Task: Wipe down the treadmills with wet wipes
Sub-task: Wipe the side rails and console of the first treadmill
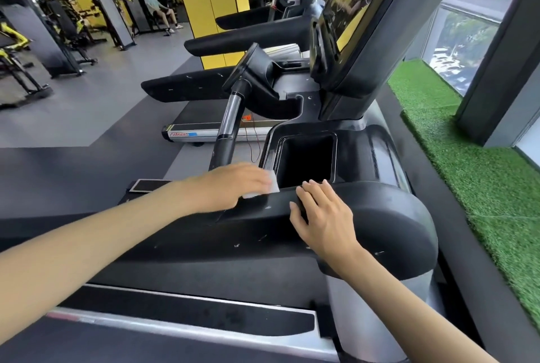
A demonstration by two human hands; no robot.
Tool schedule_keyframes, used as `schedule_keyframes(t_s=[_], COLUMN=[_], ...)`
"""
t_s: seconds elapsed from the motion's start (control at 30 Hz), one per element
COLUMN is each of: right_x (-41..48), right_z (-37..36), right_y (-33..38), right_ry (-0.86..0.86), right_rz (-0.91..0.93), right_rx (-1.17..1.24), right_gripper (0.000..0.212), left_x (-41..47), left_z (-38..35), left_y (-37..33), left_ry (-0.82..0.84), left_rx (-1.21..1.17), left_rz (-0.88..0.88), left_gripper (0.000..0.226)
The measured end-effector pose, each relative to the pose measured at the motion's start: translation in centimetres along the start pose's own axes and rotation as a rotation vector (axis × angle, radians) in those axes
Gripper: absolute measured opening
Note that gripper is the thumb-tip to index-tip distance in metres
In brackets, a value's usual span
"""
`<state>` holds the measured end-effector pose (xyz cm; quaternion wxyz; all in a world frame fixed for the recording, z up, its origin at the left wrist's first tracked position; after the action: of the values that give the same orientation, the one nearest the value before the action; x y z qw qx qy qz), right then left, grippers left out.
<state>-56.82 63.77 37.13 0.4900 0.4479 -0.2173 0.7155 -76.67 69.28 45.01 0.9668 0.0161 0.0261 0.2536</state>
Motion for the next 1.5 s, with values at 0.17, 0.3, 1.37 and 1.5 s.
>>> schedule_keyframes(t_s=[0.17,0.3,1.37,1.5], right_x=[0.0,-0.1,-0.8,-0.8], right_z=[0.0,0.1,3.5,3.8], right_y=[0.1,-0.1,-3.7,-3.7], right_ry=[0.004,0.019,0.068,0.034], right_rz=[-0.016,-0.011,-0.208,-0.207], right_rx=[0.000,0.006,0.197,0.230], right_gripper=[0.031,0.033,0.026,0.024], left_x=[0.9,1.0,13.9,13.6], left_z=[1.0,0.9,1.3,0.8], left_y=[0.7,0.4,-5.3,-5.1], left_ry=[-0.012,0.013,-0.246,-0.001], left_rx=[0.122,0.058,-0.200,-0.413], left_rz=[0.002,0.059,0.042,0.144], left_gripper=[0.085,0.080,0.040,0.035])
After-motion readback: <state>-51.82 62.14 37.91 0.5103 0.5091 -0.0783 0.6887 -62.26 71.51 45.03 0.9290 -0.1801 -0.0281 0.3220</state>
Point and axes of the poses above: each hand's wrist, its own x-axis towards the middle knuckle, its own z-axis out of the back of the hand, y = z × x, the point moved 2 cm from there along x, towards the middle knuckle, and after that the axes turned 2 degrees about -z, right-handed, at the moved point
